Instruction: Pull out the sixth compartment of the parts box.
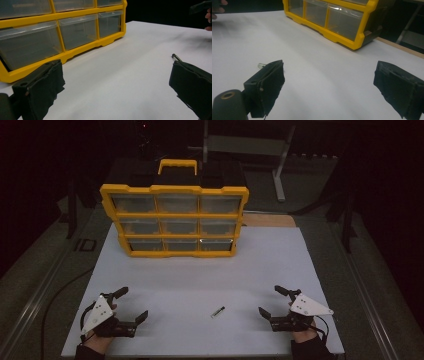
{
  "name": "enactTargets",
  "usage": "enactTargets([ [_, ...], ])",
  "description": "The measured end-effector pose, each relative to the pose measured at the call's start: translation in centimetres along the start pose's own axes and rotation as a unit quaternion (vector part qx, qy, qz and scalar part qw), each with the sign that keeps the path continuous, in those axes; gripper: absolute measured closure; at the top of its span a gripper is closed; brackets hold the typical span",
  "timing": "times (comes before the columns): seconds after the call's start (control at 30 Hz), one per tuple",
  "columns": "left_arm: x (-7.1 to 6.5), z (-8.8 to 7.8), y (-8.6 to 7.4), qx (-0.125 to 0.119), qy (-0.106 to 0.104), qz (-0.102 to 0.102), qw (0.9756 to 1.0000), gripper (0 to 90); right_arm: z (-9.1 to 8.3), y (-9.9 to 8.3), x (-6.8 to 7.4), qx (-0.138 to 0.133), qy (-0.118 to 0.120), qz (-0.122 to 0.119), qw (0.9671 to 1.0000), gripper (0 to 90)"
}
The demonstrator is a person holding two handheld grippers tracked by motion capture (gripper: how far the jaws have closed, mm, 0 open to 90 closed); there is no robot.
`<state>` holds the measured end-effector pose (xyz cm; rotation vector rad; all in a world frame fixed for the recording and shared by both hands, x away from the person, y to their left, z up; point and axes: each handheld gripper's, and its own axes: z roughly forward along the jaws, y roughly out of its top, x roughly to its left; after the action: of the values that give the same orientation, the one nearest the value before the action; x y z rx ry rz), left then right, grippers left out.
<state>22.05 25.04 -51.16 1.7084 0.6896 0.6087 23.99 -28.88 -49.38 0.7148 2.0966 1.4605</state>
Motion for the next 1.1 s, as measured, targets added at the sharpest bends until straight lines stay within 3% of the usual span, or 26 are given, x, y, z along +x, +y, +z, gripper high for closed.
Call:
enactTargets([
  [0.1, 0.0, 0.0, 0.0, -0.002, 0.002, -0.001, 1.0, 0.2, -0.1, 0.0, 0.1, -0.003, -0.008, -0.005, 0.9999, 9.5],
  [0.37, 0.0, -0.1, 0.0, -0.005, 0.004, 0.001, 1.0, 0.2, -0.1, -0.1, 0.0, -0.001, 0.003, 0.008, 1.0, 9.5],
  [0.5, 0.0, -0.1, 0.0, -0.008, 0.001, 0.003, 1.0, 0.2, 0.1, 0.0, 0.2, 0.01, 0.008, -0.007, 0.9999, 9.5],
  [1.1, -0.1, -0.3, 0.1, -0.019, -0.001, 0.007, 0.9998, 0.2, -0.3, 1.6, 0.9, 0.013, 0.02, -0.023, 0.9995, 9.5],
])
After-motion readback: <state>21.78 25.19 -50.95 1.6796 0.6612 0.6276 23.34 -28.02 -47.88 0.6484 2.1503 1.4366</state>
